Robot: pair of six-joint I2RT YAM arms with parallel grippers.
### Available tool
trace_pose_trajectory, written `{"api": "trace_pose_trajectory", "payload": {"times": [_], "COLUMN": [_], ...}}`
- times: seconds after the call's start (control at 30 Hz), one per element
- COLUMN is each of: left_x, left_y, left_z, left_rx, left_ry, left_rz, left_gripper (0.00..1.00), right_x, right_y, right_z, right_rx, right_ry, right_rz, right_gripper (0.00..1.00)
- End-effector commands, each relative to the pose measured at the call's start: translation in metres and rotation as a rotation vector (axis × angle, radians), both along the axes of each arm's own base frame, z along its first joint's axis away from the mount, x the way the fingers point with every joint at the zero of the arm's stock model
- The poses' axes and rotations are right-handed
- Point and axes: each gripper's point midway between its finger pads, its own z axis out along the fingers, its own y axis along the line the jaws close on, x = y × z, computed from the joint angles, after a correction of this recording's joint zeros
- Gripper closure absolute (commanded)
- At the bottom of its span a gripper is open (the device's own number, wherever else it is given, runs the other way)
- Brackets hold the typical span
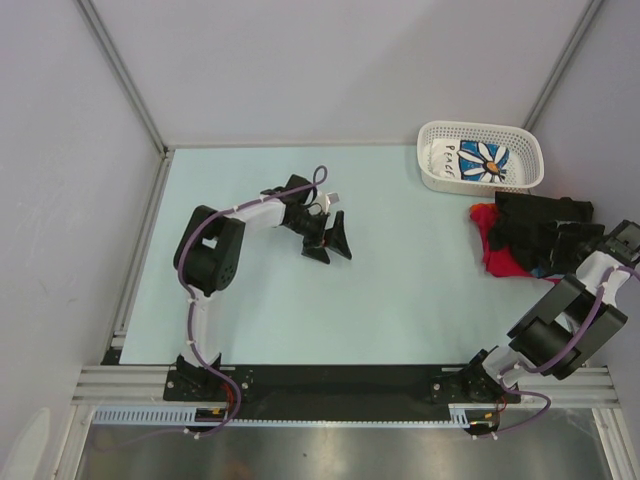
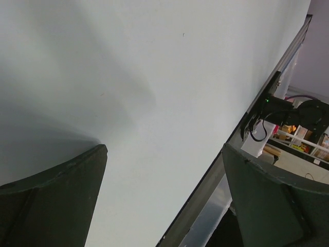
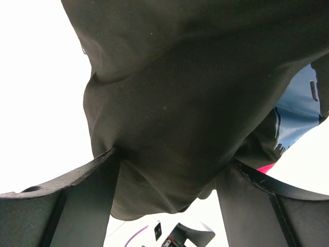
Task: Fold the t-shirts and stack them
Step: Move the tshirt to the center of the board
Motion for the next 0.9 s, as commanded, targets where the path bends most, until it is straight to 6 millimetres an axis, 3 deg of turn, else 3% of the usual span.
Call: {"api": "trace_pose_trajectory", "payload": {"times": [0.0,0.37,0.53,0.7,0.87], "left_x": [0.003,0.004,0.005,0.004,0.004], "left_y": [0.001,0.010,0.011,0.011,0.012], "left_z": [0.022,0.014,0.013,0.011,0.016], "left_rx": [-0.041,-0.060,-0.068,-0.064,-0.064], "left_ry": [-0.085,-0.041,-0.029,-0.029,-0.049], "left_rz": [-0.014,-0.008,-0.001,0.001,-0.005], "left_gripper": [0.00,0.00,0.00,0.00,0.00], "right_x": [0.023,0.001,-0.010,-0.004,0.019], "right_y": [-0.030,-0.035,-0.049,-0.057,-0.051], "right_z": [0.059,0.057,0.063,0.056,0.053], "right_rx": [-0.229,-0.237,-0.307,-0.310,-0.340], "right_ry": [-0.162,-0.143,-0.099,-0.078,-0.092], "right_rz": [0.022,-0.059,-0.150,-0.181,-0.151], "right_gripper": [0.24,0.24,0.25,0.26,0.26]}}
